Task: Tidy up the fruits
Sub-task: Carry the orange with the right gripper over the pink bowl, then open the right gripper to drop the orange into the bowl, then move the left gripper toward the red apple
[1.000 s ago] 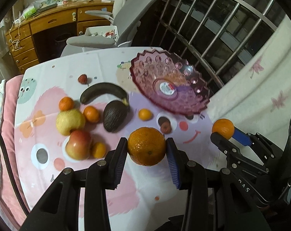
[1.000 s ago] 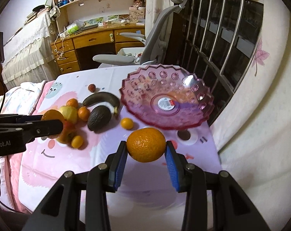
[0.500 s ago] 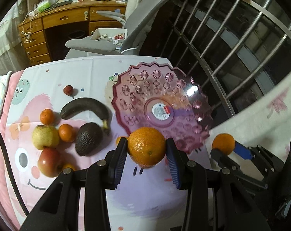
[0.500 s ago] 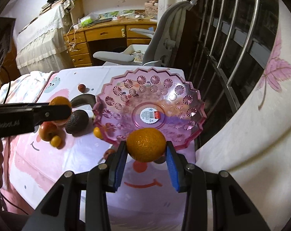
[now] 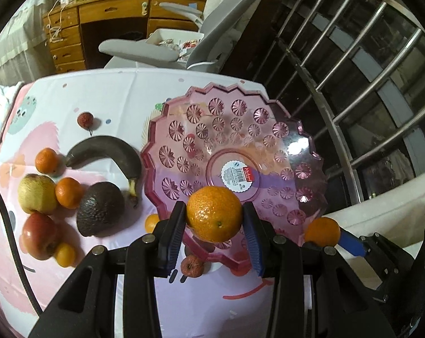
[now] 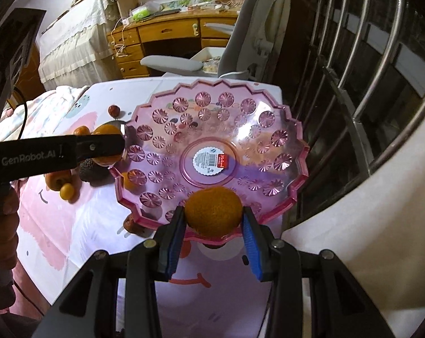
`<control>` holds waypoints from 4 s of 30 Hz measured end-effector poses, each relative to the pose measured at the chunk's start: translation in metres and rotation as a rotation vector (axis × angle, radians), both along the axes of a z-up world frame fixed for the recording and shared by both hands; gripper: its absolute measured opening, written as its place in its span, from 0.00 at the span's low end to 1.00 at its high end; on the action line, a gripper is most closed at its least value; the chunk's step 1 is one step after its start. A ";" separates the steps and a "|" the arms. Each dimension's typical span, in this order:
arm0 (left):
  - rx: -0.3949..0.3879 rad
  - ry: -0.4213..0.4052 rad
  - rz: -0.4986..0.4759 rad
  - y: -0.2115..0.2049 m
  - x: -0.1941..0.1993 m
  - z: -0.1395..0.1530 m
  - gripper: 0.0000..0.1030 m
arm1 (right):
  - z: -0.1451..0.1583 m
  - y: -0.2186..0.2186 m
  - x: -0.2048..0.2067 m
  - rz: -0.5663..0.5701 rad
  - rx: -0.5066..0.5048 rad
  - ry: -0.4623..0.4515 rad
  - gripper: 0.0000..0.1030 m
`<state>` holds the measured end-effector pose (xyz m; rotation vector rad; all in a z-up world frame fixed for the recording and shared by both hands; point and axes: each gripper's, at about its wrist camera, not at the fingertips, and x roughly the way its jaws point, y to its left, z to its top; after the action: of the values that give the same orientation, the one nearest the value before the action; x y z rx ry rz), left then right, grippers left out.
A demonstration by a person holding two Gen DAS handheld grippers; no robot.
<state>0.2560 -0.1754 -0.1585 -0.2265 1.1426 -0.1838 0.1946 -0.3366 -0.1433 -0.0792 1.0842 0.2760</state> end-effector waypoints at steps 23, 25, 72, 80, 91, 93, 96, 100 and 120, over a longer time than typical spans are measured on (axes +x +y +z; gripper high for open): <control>-0.018 -0.005 0.003 0.002 -0.006 -0.005 0.48 | -0.017 -0.004 0.012 0.004 0.045 0.064 0.40; -0.022 -0.011 0.010 0.007 -0.010 -0.004 0.48 | -0.013 -0.002 0.010 0.003 0.054 0.047 0.41; 0.089 0.016 -0.201 0.210 -0.151 0.009 0.48 | -0.008 0.129 -0.143 -0.481 0.237 0.131 0.46; 0.144 0.037 -0.147 0.228 -0.138 0.007 0.48 | -0.011 0.126 -0.131 -0.520 0.275 0.160 0.46; 0.270 0.078 -0.122 0.222 -0.086 -0.003 0.66 | -0.036 0.110 -0.086 -0.529 0.277 0.216 0.46; 0.292 0.092 -0.118 0.219 -0.078 -0.007 0.70 | -0.041 0.107 -0.076 -0.527 0.263 0.208 0.46; 0.318 0.147 -0.105 0.216 -0.065 -0.021 0.72 | -0.048 0.103 -0.064 -0.535 0.252 0.207 0.46; 0.334 0.204 -0.093 0.214 -0.047 -0.041 0.72 | -0.062 0.100 -0.049 -0.536 0.249 0.233 0.46; 0.309 0.305 -0.136 0.190 0.000 -0.083 0.82 | -0.096 0.111 -0.011 -0.436 0.135 0.221 0.46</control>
<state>0.2563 0.0150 -0.2419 0.1020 1.4729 -0.0916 0.1840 -0.2252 -0.2394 0.3124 1.2676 -0.0381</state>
